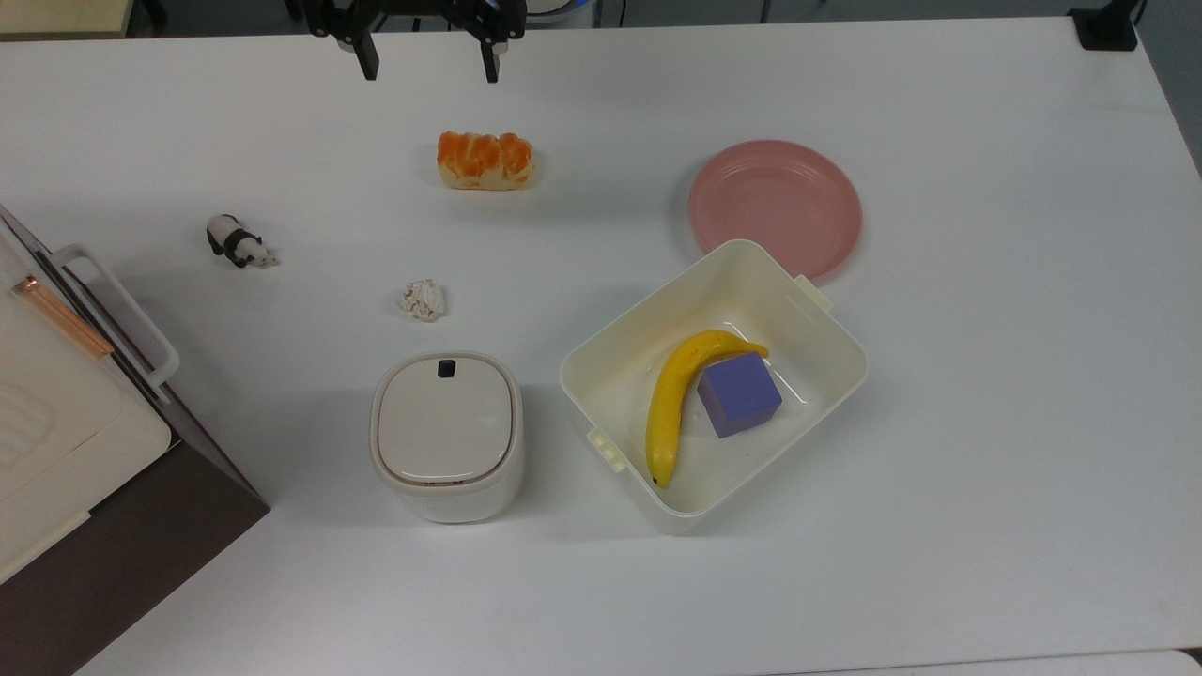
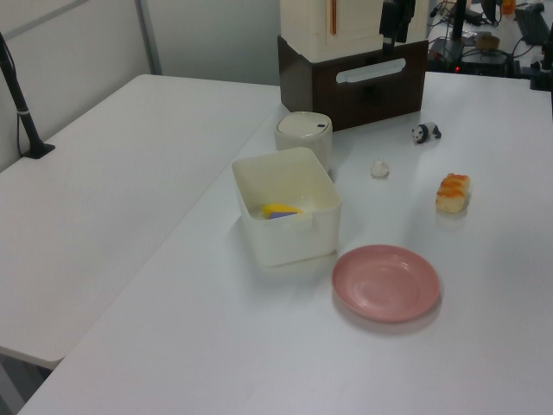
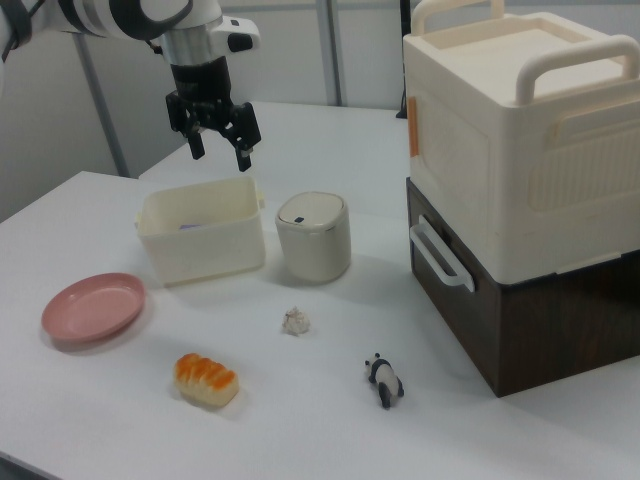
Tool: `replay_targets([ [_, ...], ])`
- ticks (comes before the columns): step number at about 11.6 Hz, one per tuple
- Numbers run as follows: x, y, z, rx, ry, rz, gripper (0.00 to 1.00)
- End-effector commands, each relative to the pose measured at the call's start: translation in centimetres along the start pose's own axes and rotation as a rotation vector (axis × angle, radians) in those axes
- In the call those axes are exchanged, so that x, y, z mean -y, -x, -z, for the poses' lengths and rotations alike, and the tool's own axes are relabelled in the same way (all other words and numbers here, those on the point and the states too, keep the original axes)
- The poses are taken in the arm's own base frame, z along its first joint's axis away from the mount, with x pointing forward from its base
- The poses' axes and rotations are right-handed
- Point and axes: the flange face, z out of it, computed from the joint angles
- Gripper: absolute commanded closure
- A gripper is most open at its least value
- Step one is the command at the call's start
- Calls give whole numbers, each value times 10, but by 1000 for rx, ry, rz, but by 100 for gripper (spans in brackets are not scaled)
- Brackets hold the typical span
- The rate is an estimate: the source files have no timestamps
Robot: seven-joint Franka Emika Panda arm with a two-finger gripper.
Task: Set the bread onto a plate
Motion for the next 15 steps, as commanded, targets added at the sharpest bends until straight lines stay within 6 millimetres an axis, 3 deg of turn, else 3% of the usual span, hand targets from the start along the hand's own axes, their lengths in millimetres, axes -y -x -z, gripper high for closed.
replay_targets([
  [1,3,0,1,-14,-12,-11,0],
  [5,2,-5,-8,-2,-13,-7,0],
  [15,3,-1,-3,0,-9,81,0],
])
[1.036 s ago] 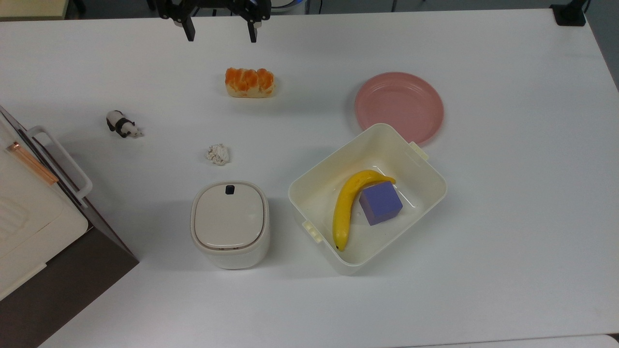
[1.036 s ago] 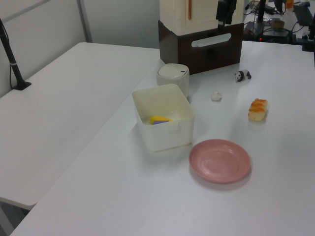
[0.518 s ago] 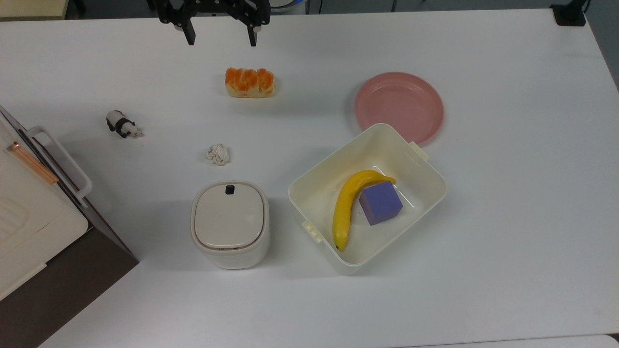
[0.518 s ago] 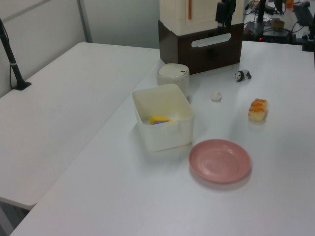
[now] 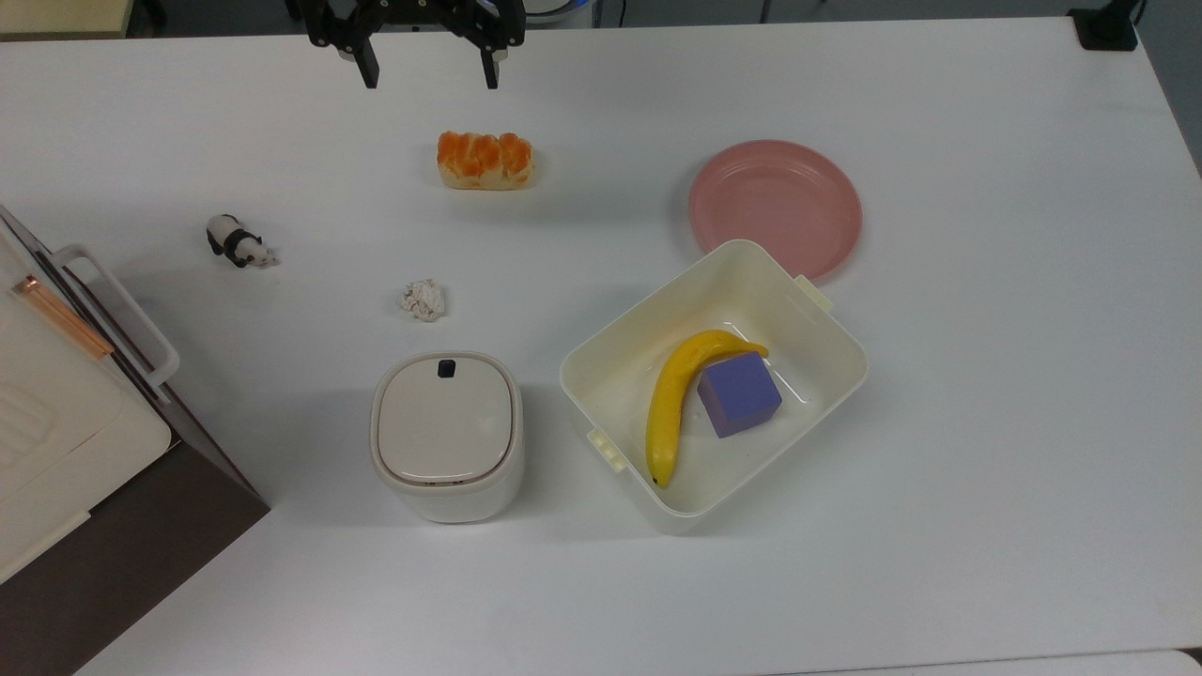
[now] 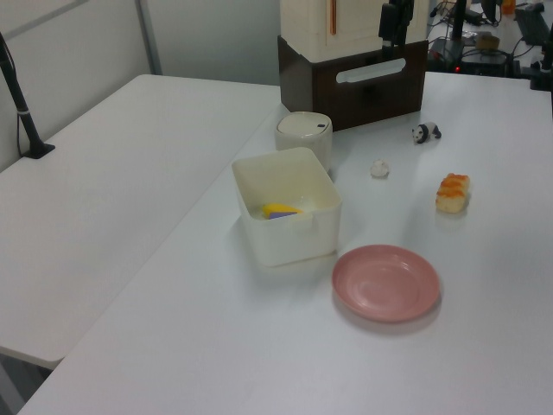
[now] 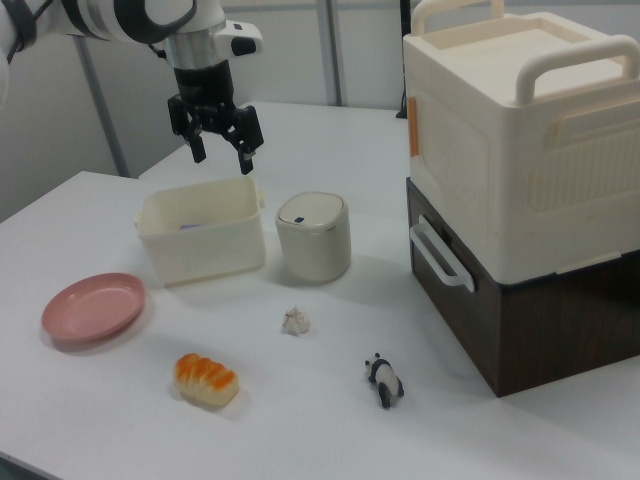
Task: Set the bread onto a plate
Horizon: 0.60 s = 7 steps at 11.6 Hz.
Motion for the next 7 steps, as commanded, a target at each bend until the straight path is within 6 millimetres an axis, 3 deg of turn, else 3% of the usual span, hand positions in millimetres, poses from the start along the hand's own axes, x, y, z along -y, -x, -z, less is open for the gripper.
replay_targets([
  [1,3,1,2,-10,-12,55,0],
  [3,3,1,1,-6,-19,55,0],
  [7,25,14,-17,75,-11,180,0],
])
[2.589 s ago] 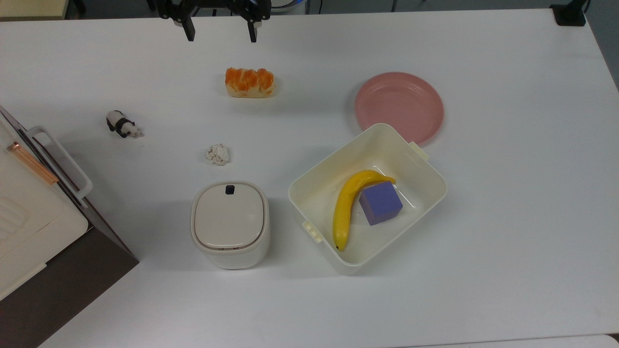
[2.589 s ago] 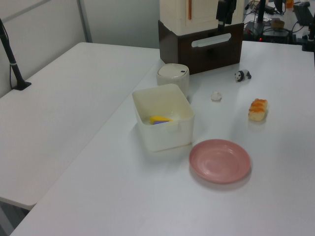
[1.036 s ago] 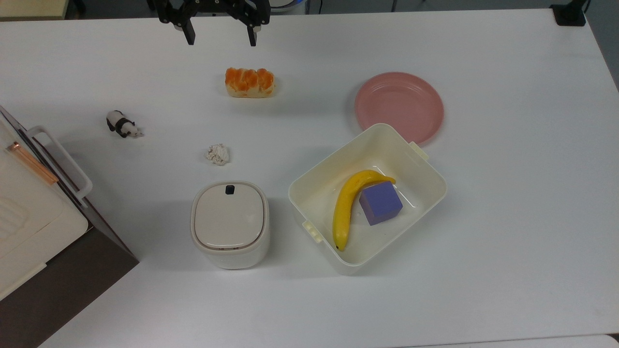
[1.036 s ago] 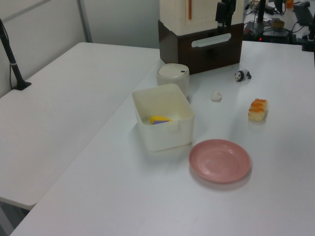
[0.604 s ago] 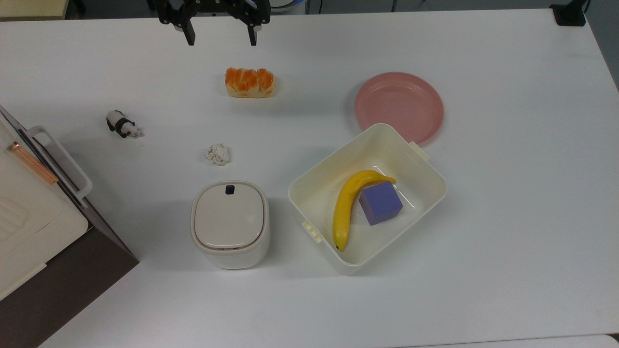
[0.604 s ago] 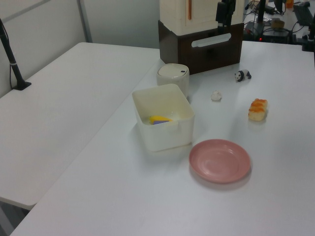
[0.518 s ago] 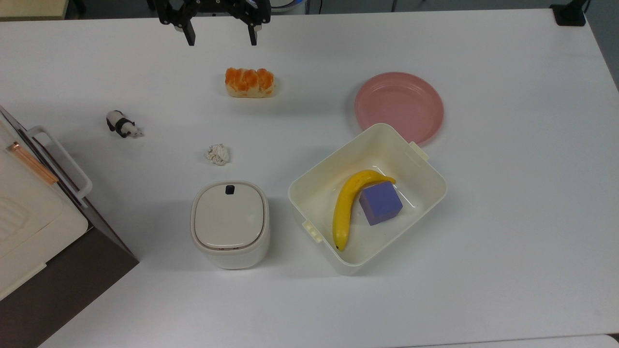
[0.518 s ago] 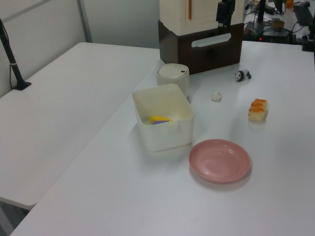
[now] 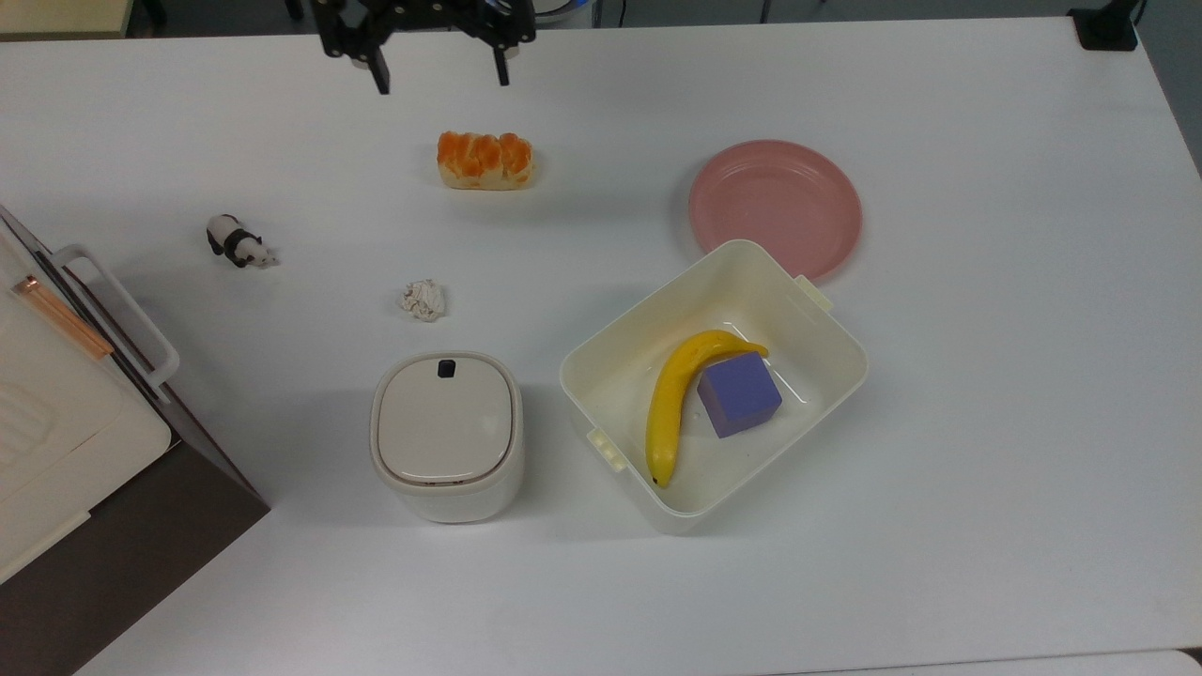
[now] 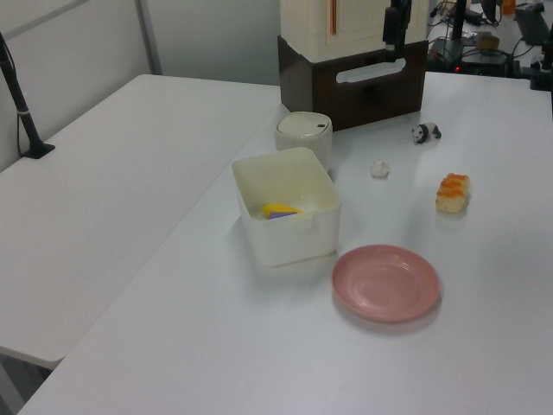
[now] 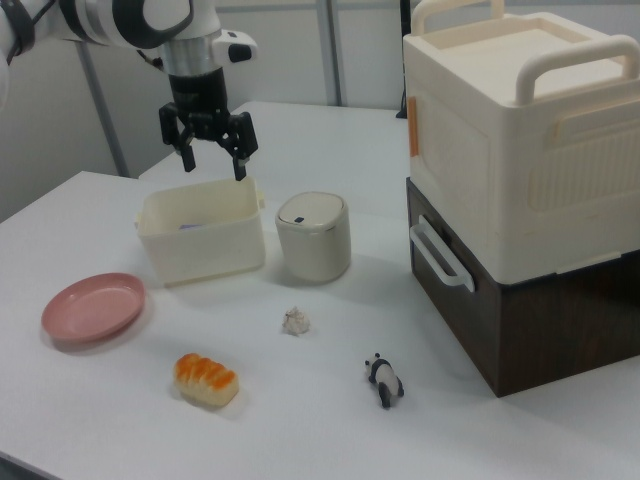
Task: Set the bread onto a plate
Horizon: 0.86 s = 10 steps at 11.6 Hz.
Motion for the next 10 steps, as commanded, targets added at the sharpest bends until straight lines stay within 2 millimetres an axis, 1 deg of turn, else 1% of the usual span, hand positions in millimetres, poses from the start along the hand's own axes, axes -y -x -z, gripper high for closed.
replay_targets([
  [1,17,14,-9,42,-7,80,0],
  [2,20,21,-13,56,2,127,0],
  [3,26,32,-23,90,37,218,0],
  [4,37,46,-36,135,76,304,0],
  [5,48,60,-49,168,111,347,0],
  [7,63,86,-68,146,163,401,0],
  [8,70,92,-80,146,174,421,3],
  [9,70,93,-86,161,188,431,7],
  [10,70,96,-101,201,211,456,8],
])
